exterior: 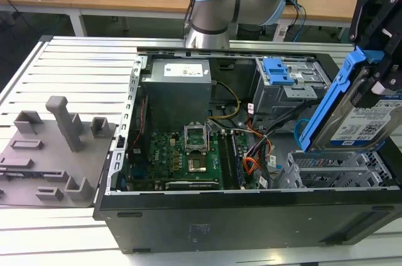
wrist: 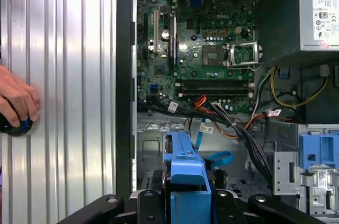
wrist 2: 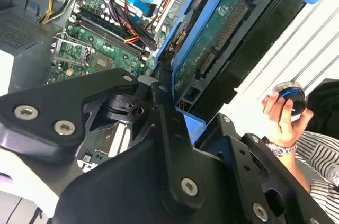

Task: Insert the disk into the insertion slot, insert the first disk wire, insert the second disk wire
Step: 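Insert the disk into the insertion slot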

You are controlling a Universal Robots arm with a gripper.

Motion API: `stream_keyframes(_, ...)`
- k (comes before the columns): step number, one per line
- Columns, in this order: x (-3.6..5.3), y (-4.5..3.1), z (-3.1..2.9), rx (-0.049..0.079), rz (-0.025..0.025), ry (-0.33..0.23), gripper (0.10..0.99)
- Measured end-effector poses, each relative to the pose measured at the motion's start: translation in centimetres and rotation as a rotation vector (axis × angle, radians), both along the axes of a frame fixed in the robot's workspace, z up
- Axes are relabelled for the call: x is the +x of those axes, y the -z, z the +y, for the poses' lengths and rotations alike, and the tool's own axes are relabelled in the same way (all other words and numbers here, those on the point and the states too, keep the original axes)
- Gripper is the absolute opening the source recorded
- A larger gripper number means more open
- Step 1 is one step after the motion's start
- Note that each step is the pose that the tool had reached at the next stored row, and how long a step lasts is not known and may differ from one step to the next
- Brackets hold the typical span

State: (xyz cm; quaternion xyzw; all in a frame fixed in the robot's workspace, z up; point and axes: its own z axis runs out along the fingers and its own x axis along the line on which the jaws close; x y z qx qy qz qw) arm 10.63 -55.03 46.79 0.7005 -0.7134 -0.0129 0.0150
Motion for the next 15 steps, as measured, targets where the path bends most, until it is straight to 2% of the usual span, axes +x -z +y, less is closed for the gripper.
stream_keyframes(15,0.41,1.97,0.00,0.000,0.0003,0.000,0.365)
